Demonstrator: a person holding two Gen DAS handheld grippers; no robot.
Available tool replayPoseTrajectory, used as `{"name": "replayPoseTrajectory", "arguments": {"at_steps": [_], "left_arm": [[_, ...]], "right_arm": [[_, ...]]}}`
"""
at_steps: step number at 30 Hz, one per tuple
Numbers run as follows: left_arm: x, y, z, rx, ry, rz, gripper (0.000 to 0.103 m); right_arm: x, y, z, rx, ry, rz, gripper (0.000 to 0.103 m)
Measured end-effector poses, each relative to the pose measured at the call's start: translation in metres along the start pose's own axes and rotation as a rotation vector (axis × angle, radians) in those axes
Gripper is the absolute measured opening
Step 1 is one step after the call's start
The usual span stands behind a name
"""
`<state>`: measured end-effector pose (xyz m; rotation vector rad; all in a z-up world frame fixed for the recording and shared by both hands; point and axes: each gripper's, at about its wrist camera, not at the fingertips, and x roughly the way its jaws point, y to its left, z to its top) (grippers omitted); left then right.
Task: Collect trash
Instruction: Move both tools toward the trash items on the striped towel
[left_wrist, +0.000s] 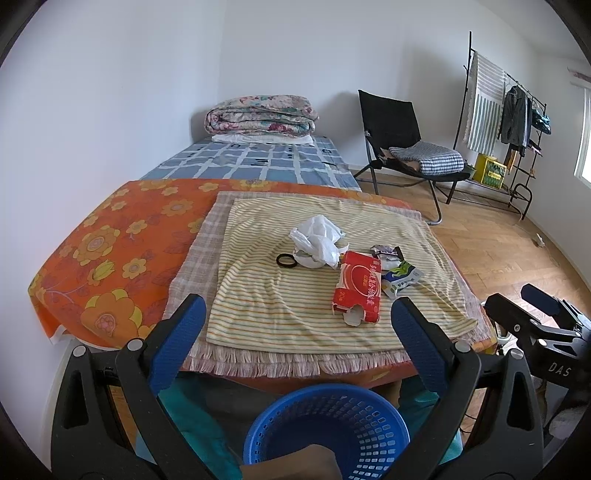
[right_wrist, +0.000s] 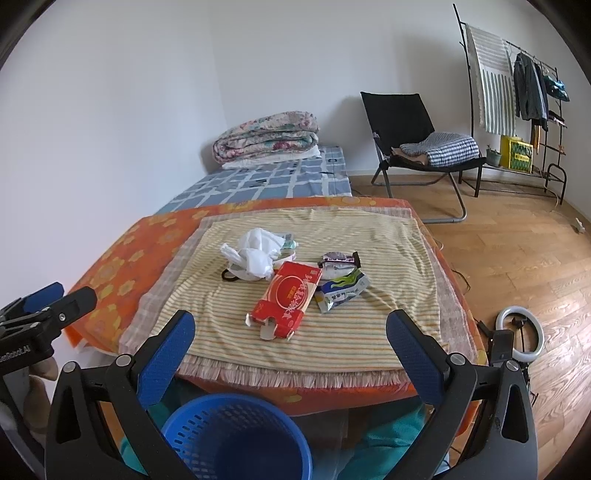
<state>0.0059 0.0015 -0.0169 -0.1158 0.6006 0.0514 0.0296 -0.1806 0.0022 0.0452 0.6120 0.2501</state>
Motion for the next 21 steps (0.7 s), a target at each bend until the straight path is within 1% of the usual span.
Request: {"name": "replayPoseTrajectory", "arguments": {"at_steps": [21], "left_arm": [[0.0014, -0.0001, -0.0011, -0.002, 0.004, 0.002, 0.102]], "right_arm": [[0.0063, -0.0031, -0.0063, 0.014, 0.025, 0.001, 0.103]]}}
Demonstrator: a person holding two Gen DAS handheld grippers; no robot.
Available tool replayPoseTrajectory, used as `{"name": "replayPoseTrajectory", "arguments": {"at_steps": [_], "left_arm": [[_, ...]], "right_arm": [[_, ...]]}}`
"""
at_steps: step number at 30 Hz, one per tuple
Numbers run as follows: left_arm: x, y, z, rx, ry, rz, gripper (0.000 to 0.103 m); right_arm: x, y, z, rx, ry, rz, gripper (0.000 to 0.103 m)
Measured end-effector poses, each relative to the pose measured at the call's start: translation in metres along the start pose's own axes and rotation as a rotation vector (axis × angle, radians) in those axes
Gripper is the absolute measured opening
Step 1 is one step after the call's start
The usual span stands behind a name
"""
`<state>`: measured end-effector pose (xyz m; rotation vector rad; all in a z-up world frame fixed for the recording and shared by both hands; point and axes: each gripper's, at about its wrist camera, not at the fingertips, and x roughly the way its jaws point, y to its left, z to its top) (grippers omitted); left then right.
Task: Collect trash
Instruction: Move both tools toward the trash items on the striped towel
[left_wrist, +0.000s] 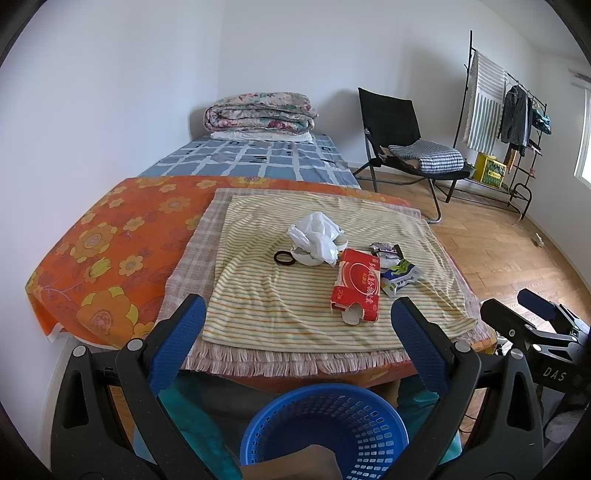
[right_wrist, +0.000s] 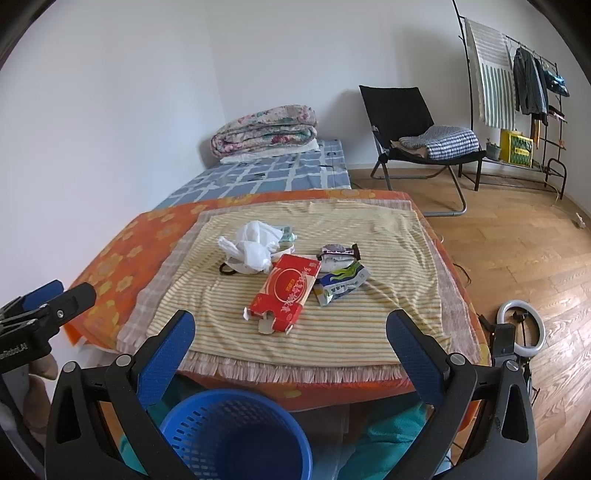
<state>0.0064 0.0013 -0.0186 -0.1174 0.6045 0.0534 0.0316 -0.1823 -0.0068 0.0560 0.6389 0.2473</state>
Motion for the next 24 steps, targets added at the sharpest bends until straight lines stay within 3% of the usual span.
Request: {"name": "replayPoseTrajectory", "arguments": {"at_steps": [24], "left_arm": [[0.013, -0.005, -0.015, 0.005, 0.027, 0.008, 0.102]], "right_arm": [[0.022, -0.008, -0.004, 0.019, 0.063, -0.031, 0.103]]}}
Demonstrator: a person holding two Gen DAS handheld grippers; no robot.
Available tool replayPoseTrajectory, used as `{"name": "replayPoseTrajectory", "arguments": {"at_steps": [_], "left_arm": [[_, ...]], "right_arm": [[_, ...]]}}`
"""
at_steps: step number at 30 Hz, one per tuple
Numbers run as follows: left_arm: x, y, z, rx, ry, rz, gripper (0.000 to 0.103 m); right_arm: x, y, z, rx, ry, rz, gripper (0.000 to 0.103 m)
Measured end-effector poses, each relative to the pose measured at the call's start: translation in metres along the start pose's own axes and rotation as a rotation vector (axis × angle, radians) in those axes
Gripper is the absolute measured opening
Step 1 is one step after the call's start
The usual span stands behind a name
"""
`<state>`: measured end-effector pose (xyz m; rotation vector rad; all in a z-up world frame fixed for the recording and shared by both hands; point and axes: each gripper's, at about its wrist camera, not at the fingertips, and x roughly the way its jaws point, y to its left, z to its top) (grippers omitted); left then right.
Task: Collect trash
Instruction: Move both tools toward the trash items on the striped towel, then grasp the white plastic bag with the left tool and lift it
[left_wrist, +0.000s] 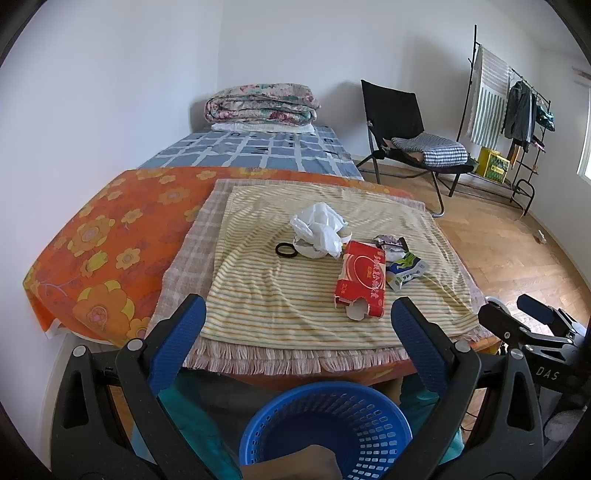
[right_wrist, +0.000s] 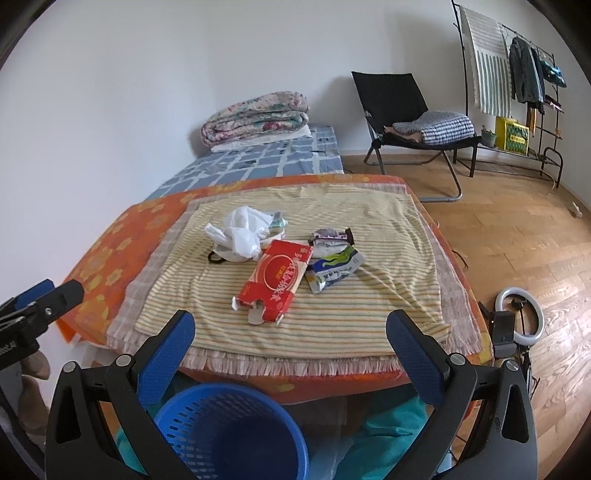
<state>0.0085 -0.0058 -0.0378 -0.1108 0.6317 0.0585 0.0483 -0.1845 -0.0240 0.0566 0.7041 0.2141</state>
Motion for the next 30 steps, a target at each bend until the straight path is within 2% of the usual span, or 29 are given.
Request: {"name": "replayPoseTrajectory", "arguments": {"at_steps": [13, 17, 20, 30], "left_arm": [[0.029, 0.01, 0.005, -0.004, 0.066, 0.018, 0.102], [0.044, 0.016, 0.009, 0.005, 0.088, 0.015, 0.102], [0.057, 0.02, 0.012, 0.008, 0.113, -0.007, 0.102], [0.109, 0.027, 0.031, -0.007, 0.161, -0.079, 0.102]], "right_arm": [[0.031, -0.025, -0.006, 0.055, 0.096, -0.048, 0.103], [0.052, -0.033, -0.008, 0.107, 0.194, 0.026, 0.103], [0.06, -0.037, -0.012, 0.122, 0.226, 0.056, 0.103], [0.078, -0.034, -0.005, 0.073, 0.22, 0.072, 0.103]]}}
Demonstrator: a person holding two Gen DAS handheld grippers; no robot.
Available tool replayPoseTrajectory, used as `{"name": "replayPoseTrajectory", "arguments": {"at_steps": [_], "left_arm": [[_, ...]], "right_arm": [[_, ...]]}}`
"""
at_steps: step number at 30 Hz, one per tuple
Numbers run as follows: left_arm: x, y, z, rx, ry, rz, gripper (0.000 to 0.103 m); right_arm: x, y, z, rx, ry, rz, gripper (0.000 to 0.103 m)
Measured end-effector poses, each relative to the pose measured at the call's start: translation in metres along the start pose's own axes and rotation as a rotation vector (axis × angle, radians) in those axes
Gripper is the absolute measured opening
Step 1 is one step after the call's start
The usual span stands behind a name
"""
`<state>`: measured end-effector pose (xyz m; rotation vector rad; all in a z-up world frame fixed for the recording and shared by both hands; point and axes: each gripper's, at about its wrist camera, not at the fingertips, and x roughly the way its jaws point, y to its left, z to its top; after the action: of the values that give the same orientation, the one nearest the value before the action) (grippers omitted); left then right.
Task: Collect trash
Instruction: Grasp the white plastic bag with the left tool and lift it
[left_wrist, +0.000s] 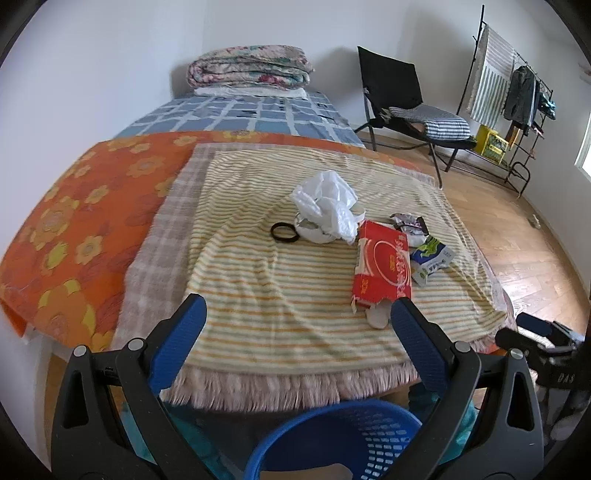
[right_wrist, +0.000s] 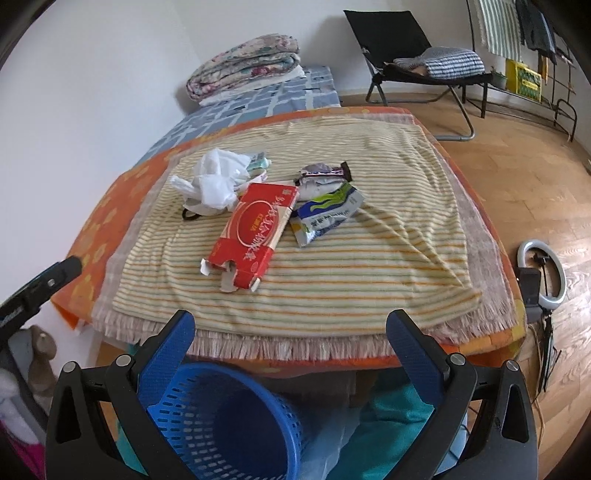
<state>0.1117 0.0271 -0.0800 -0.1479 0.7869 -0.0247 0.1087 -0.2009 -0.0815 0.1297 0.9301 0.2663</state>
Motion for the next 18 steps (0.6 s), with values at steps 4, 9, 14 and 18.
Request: {"name": "replayPoseTrajectory", "arguments": {"at_steps": [4, 9, 14, 18], "left_arm": [[0.023, 0.003, 0.015, -0.007, 0.027, -0.033, 0.095], [0.06, 0.004, 0.035, -0.025, 0.077, -0.085, 0.093], [0.097, 0.004, 0.053, -0.034, 0.115, -0.097, 0.085], [0.124, -0.001, 0.068, -0.027, 0.131, -0.109, 0.084]], "right_arm": [[0.011, 0.004, 0.005, 0.007, -0.01, 0.03, 0.103], [0.032, 0.011, 0.016, 0.032, -0.004, 0.041, 0.103], [0.057, 0.023, 0.024, 0.012, 0.046, 0.025, 0.103], [0.08, 0.032, 0.033, 0.01, 0.081, -0.009, 0.103]]}}
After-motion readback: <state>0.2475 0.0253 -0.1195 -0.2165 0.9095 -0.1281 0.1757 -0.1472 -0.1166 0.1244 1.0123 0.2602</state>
